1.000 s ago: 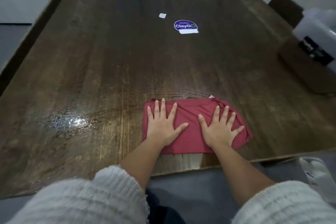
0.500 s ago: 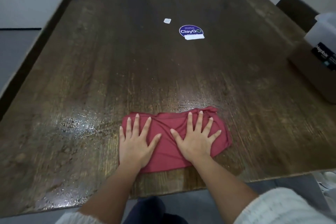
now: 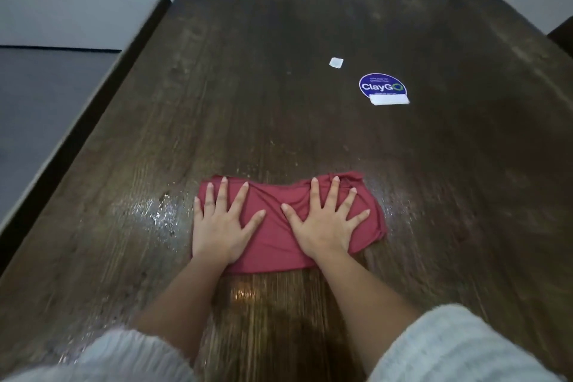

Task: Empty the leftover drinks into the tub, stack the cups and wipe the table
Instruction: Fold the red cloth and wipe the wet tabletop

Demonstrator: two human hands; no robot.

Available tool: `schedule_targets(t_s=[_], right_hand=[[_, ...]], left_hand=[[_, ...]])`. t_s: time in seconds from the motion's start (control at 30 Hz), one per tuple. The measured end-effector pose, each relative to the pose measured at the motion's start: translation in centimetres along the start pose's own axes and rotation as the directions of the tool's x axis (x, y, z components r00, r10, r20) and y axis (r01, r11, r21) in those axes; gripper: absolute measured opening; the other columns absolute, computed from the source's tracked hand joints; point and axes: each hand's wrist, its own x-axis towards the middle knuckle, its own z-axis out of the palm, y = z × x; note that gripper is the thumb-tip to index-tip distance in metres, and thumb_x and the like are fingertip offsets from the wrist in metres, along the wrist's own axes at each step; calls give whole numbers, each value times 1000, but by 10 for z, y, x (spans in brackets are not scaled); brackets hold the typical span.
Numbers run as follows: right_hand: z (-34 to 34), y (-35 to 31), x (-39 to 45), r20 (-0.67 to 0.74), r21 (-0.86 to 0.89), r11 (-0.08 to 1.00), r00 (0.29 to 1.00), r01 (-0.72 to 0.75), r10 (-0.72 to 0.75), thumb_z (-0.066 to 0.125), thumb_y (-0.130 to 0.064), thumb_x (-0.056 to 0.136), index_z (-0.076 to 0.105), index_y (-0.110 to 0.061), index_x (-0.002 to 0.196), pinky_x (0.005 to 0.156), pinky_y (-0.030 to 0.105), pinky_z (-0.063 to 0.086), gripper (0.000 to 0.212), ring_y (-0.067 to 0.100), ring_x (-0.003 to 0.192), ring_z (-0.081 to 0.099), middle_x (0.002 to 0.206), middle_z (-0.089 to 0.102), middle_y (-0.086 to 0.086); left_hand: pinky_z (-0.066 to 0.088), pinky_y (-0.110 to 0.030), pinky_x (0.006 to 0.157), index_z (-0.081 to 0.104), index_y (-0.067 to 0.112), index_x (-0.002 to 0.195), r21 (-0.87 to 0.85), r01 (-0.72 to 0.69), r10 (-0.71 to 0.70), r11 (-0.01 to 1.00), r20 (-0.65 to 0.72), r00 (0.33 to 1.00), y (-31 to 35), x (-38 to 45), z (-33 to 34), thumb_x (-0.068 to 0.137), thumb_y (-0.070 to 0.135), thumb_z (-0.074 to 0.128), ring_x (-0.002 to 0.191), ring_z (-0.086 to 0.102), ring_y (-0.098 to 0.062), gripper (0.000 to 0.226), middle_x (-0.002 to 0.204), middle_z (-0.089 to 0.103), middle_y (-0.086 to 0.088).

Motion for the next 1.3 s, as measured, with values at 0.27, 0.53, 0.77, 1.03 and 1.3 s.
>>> schedule_targets(t_s=[0.27,0.53,0.77,1.03,1.3], right_hand=[[-28,-43,145,-51,-20,999,998,-31,30,9,-85,81,-9,-33,154,107,73,-7,91,44,145,-16,162,-17,8],[-61,-76,295,-110,-20,998,992,-57,54,11,-86,81,-3,-34,155,107,73,-5,91,44,146,-11,163,-12,6],[-76,-83,348,-127,-15,1000,992,-11,9,14,-85,83,1,-32,156,109,71,-4,91,43,147,-10,164,-9,6],[-58,-56,269,-111,-18,1000,994,14,-16,12,-81,86,0,-33,156,113,67,-5,85,34,149,-11,164,-11,1],[-28,3,118,-64,0,1000,998,-6,6,12,-78,88,-3,-34,155,113,65,-6,81,32,149,-13,163,-14,0]], left_hand=[[-8,-49,118,-3,43,151,19,-13,13,1000,1,1000,-7,151,-23,88,75,13,148,-10,-28,73,162,-8,-3],[-5,-51,119,0,41,152,42,-61,62,997,-17,998,1,317,-43,87,77,11,149,-7,-29,75,162,-6,-5],[-3,-52,118,1,41,152,72,-76,79,995,-45,996,9,374,-48,87,77,9,149,-3,-30,75,162,-3,-5],[-3,-52,118,-2,39,152,71,-73,74,995,-14,997,15,291,-37,87,76,7,148,-6,-31,75,162,-6,-7],[-6,-52,118,-5,38,152,45,-89,89,995,20,996,34,133,-11,88,74,8,148,-11,-31,74,162,-10,-8]])
